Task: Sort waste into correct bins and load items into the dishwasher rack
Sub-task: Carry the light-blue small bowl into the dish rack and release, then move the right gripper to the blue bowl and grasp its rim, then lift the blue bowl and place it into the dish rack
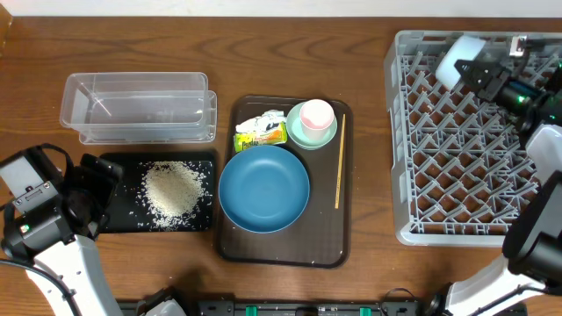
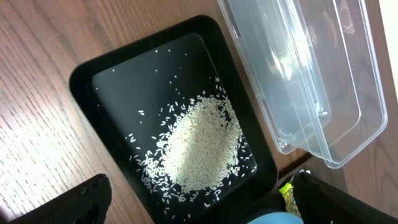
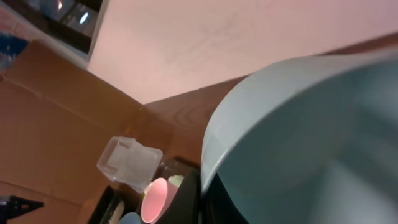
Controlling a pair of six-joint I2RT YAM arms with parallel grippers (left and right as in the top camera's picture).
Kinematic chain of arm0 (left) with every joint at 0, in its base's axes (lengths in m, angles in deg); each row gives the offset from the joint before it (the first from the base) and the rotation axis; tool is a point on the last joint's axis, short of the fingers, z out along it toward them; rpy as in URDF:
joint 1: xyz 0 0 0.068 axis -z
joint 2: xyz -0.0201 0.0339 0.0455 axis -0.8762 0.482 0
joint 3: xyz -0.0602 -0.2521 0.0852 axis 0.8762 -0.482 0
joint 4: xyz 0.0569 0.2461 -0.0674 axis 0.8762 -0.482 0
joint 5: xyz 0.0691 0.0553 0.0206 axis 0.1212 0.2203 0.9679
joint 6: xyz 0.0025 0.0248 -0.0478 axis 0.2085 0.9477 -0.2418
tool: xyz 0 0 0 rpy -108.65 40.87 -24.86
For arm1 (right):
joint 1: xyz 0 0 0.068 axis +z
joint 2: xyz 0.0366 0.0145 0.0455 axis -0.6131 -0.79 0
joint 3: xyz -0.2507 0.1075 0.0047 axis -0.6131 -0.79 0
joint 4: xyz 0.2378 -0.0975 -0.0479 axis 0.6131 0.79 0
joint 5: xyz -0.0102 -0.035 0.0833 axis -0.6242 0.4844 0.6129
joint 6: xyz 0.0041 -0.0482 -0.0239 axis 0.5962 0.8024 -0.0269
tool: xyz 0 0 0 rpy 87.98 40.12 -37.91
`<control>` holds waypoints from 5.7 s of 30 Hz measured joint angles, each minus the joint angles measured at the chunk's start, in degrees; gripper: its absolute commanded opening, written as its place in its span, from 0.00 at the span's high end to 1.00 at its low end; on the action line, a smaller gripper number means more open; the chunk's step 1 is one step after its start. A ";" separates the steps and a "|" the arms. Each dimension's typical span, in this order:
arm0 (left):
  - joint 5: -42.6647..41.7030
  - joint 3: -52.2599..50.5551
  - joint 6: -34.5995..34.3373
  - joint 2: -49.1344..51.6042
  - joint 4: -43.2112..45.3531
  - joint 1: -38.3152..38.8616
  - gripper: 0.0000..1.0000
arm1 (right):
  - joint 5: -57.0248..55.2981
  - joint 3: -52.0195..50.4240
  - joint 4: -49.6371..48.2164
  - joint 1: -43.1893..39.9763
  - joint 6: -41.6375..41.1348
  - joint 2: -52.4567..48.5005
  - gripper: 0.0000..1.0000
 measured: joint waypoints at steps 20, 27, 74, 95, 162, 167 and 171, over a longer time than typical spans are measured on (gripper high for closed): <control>0.00 0.00 0.00 0.00 0.02 0.00 0.05 | 2.62 0.00 0.83 -8.09 -4.57 -5.27 0.79; 0.00 0.02 0.00 0.04 0.04 0.00 0.05 | -7.17 0.00 14.64 -10.78 -5.84 2.40 0.60; 0.00 0.02 0.00 0.07 0.00 0.00 0.05 | -52.24 0.04 48.72 69.55 14.36 19.32 0.20; 0.00 0.02 0.02 0.07 0.00 0.00 0.05 | -64.96 0.04 43.69 90.27 15.61 0.28 0.55; 0.00 0.02 0.00 0.07 0.00 0.00 0.05 | 13.42 -9.68 58.12 -9.88 25.99 29.90 0.99; 0.00 0.02 0.00 0.07 0.00 0.00 0.04 | 15.08 -10.51 58.29 -9.88 26.40 29.05 0.99; 0.00 0.02 0.00 0.07 0.00 0.00 0.05 | 13.44 -10.51 59.69 -9.92 25.90 29.11 0.99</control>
